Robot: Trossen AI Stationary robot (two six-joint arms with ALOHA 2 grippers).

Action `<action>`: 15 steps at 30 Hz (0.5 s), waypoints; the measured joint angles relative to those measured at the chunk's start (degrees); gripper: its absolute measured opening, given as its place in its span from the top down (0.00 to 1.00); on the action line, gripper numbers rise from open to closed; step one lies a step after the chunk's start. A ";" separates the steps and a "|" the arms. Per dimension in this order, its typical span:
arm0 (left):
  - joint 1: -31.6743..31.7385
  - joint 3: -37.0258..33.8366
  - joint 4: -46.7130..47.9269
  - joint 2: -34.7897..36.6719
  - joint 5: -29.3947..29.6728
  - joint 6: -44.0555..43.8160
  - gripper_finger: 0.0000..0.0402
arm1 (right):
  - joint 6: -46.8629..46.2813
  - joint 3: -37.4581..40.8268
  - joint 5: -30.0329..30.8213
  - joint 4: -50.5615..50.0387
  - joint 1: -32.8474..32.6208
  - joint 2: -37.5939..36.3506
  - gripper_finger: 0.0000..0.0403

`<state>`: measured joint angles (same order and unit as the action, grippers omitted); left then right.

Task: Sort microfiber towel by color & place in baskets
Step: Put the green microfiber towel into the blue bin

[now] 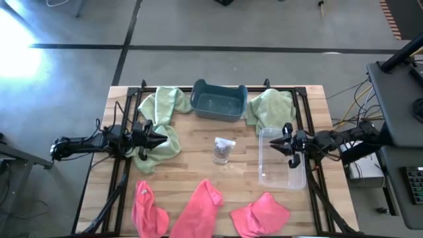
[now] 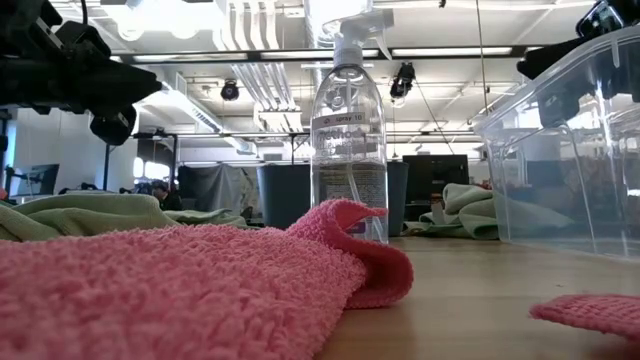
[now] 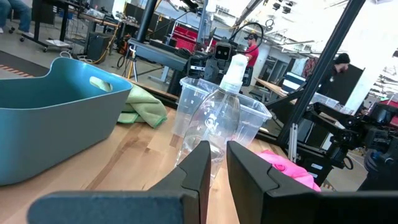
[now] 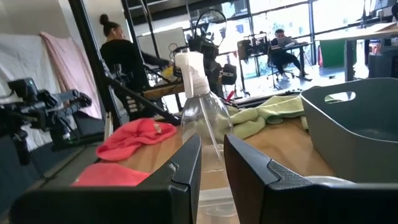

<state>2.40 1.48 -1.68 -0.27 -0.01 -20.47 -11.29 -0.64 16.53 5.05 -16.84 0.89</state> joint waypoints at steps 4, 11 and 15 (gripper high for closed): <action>-0.01 -0.02 0.01 0.00 0.00 0.00 0.91 | -0.68 0.00 0.01 1.29 0.00 0.01 0.84; 0.01 0.00 0.01 0.00 0.00 0.00 0.91 | -2.80 0.00 0.00 2.59 -0.01 0.01 0.84; 0.01 0.00 0.01 0.00 0.00 0.00 0.91 | -3.92 0.00 0.01 3.18 0.00 0.01 0.84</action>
<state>2.41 1.47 -1.67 -0.27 -0.01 -20.47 -15.21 -0.64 16.53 8.23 -16.84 0.91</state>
